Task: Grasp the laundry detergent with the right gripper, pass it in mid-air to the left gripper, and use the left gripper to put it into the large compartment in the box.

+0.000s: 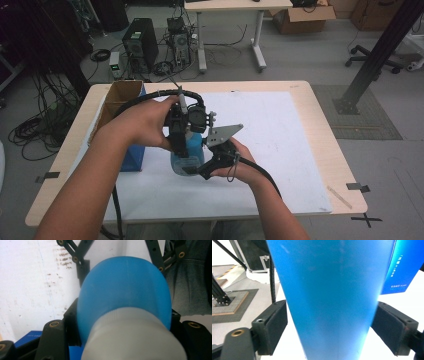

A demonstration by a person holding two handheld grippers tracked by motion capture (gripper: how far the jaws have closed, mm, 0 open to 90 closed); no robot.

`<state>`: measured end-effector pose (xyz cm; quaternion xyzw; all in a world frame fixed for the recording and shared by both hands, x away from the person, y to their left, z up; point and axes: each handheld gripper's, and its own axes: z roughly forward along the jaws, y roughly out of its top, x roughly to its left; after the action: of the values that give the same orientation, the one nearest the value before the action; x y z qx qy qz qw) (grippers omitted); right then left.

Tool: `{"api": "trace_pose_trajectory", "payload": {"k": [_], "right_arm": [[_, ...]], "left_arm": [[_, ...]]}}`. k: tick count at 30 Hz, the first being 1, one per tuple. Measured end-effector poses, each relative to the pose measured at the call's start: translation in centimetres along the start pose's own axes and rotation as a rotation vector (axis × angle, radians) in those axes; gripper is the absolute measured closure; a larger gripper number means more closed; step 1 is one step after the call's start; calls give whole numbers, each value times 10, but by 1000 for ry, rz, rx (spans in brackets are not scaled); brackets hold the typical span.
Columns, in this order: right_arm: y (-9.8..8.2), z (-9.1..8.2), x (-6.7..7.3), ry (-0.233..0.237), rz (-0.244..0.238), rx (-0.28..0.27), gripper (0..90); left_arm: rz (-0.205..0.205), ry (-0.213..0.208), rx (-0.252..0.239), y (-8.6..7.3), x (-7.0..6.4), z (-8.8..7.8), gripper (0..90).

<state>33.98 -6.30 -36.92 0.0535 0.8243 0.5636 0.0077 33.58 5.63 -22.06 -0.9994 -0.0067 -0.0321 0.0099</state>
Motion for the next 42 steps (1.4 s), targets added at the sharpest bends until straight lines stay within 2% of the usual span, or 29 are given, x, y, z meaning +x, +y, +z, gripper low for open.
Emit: {"api": "trace_pose_trajectory", "payload": {"k": [6,9,13,17,20,24,26,30,37,42], "right_arm": [[-4,-5,-5,17,31,15,90],[-7,-7,-7,21,56,27,25],[-8,-11,-8,36,63,36,13],[-8,-24,-8,40,58,39,6],[-9,-39,-9,28,53,47,6],[-8,-63,-13,-4,29,69,6],[-6,-75,-15,-24,11,98,6],[0,-95,-20,-69,-18,179,7],[10,-117,-28,-122,-52,342,15],[10,-128,-32,-138,-62,417,18]], "left_arm": [[4,-9,3,3,1,-1,384],[6,-9,0,4,2,-1,383],[-3,-10,1,5,4,-2,383],[-7,-7,3,2,6,-7,383],[-28,-6,4,0,9,-13,383],[-84,-7,-8,-5,15,-24,382],[-113,-12,-14,-8,18,-29,382],[-203,-32,-20,-10,24,-39,382],[-314,-43,-22,-15,31,-56,382],[-455,-41,-44,-22,40,-71,382]]}}
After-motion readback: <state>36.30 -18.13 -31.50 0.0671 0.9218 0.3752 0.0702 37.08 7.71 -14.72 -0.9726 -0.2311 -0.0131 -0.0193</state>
